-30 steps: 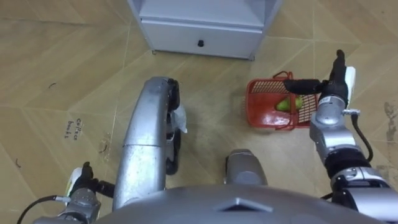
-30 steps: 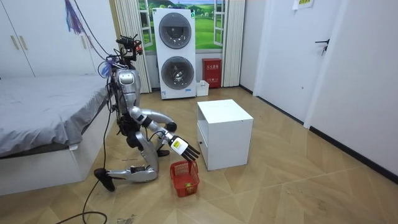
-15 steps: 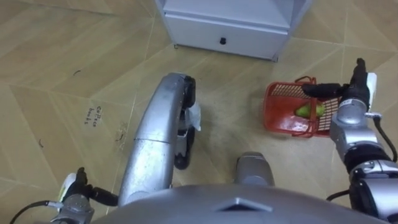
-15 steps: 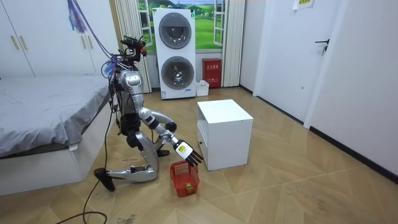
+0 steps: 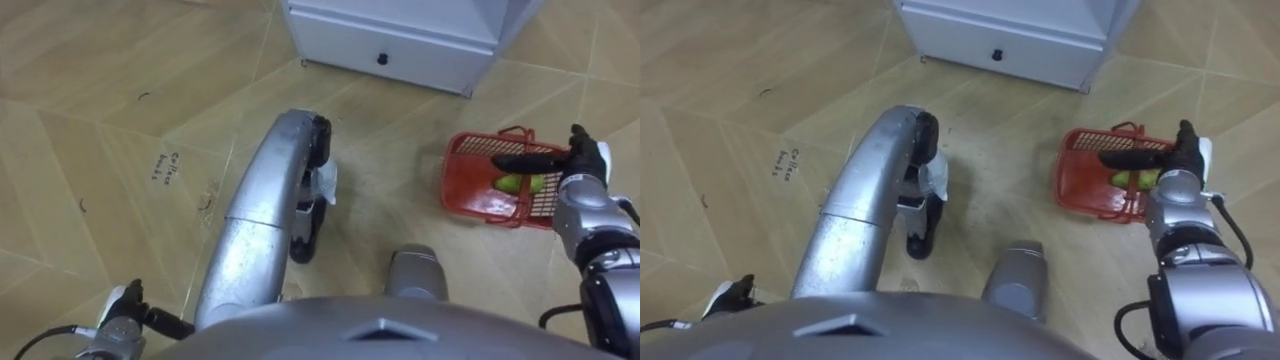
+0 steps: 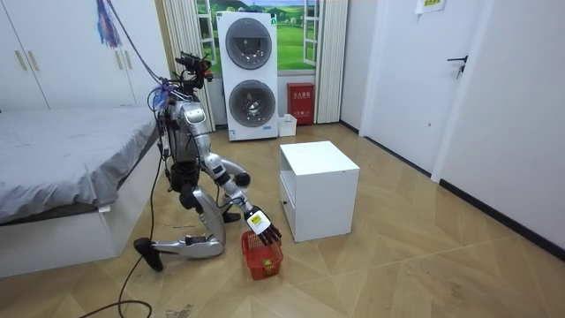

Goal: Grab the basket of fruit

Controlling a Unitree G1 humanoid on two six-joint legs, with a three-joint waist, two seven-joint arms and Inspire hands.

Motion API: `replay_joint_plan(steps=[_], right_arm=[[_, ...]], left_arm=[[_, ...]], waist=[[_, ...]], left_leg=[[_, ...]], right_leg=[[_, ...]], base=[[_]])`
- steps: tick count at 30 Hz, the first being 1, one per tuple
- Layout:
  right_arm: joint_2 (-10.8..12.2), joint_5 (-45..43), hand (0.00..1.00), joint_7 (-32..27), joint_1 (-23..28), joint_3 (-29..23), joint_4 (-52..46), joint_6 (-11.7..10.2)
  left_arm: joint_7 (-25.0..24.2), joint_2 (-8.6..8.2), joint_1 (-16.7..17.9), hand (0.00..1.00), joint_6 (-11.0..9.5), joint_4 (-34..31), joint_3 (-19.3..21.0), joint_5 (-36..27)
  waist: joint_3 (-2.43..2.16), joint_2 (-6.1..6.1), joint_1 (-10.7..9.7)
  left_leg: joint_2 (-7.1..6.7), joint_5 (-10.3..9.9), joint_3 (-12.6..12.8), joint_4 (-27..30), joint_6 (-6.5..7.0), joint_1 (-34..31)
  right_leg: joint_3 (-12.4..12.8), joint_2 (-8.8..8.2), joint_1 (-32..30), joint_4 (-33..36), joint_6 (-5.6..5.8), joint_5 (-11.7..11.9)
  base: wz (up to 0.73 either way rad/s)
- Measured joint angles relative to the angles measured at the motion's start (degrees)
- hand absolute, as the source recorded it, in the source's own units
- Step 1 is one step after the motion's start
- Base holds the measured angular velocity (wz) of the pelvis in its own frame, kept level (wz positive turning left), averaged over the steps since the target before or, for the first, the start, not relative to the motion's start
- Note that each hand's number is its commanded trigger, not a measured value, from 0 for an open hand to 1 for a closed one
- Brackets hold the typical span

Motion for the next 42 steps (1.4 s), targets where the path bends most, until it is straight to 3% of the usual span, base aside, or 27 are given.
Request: replay_joint_plan(steps=[4,7,16,42], right_arm=[[-1.6,2.6,0.0,2.4,0.0,0.6,1.9,0.5],[-1.7,5.2,0.0,4.4,0.0,1.7,3.0,1.5],[-2.0,8.4,0.0,7.9,0.0,1.7,5.3,1.8],[-3.2,10.8,0.0,10.9,-1.7,3.9,7.3,3.1]], left_arm=[[-1.2,0.27,0.3,0.0,0.3,-0.4,0.0,0.0],[-1.8,0.55,0.4,0.0,0.7,-1.3,0.0,0.0],[-4.2,0.6,0.4,0.0,1.0,-1.8,0.0,0.0],[-6.6,0.6,0.4,0.0,2.2,-2.1,-0.2,0.0]], waist=[[-0.07,0.49,0.2],[-0.08,0.55,0.5],[-0.11,0.64,1.7],[-0.42,1.56,3.2]], left_leg=[[0.01,0.2,0.8,-0.3,0.35,-0.1],[0.18,0.2,0.7,-0.3,0.34,-0.1],[0.38,0.2,0.8,-0.2,0.3,-0.1],[0.53,0.6,0.9,-0.4,0.31,-1.5]], right_leg=[[0.4,-0.48,-0.4,0.2,0.04,0.0],[0.5,-0.42,-0.6,0.3,0.06,0.0],[0.6,-0.29,-0.7,0.4,0.09,-0.1],[0.6,-0.29,-2.1,0.8,0.27,-0.1]], base=[[0.0],[0.0],[0.0],[0.0]])
